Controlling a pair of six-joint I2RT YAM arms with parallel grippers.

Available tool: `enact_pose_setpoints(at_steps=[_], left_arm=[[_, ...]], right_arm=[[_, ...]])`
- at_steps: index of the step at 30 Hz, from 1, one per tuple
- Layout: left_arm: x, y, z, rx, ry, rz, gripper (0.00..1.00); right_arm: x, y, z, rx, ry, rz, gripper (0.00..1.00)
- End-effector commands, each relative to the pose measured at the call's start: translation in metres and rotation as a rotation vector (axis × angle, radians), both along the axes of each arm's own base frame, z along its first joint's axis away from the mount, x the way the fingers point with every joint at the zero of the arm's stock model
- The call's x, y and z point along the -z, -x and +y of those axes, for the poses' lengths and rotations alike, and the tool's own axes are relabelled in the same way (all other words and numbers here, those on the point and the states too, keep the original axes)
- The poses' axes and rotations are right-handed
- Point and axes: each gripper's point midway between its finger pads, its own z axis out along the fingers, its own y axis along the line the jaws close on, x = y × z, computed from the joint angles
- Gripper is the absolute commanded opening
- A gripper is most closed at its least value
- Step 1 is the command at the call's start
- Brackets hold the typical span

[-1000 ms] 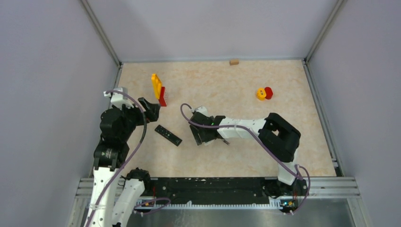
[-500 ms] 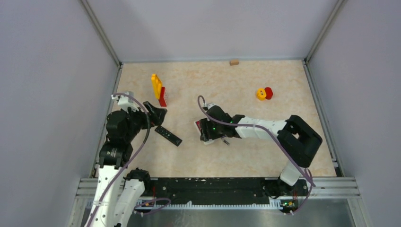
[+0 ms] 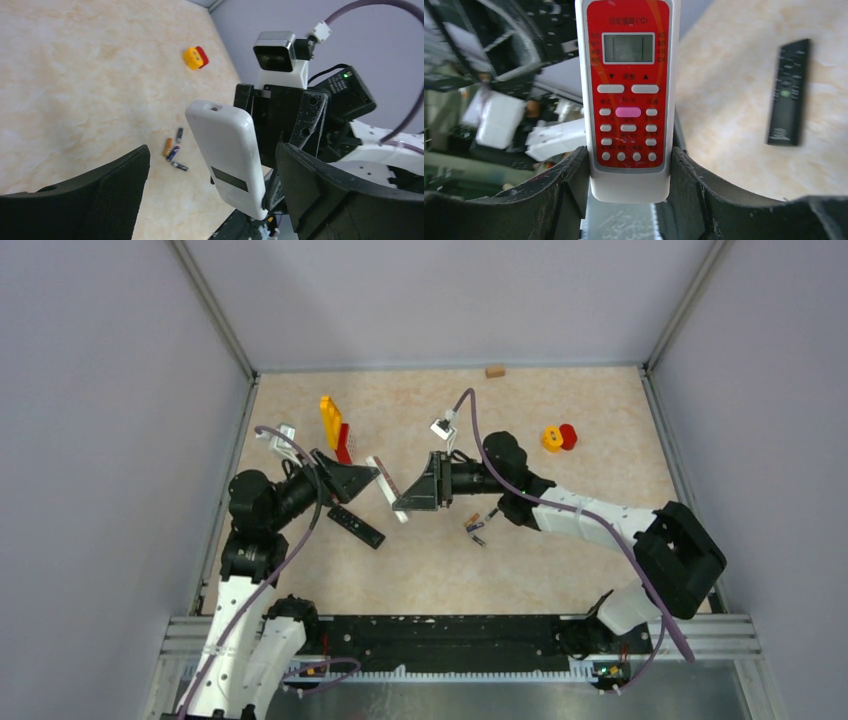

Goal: Load the batteries into the remote control

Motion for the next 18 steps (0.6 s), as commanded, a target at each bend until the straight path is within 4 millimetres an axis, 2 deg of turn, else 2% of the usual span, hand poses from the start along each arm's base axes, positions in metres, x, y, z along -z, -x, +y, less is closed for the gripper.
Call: enact_pose_setpoints(at_steps=[1,5,10,18], left_arm=[[-0.042,0.015,-0.016,0.128,0.127,-0.065,0.99],[-0.054,0.028,-0.026,0.221,0.173,-0.083,0.99],[-0.055,0.029,-0.030,0.259,0.244,-0.020,0.95],[-0.052,0.029,-0.034,0.285,0.299,0.032,0.59]], right_arm=[[-0.082,0.031,-0.009,-0.154,-0.242,-0.057,0.38],[-0.089,0.035,-0.010,-0.173,-0.249,-0.042,0.38],[-0.101,0.043,-0.010,-0.233,-0.307,-0.013,0.38],[-0.088,0.037,0.001,-0.247,-0.279,0.043,0.38]])
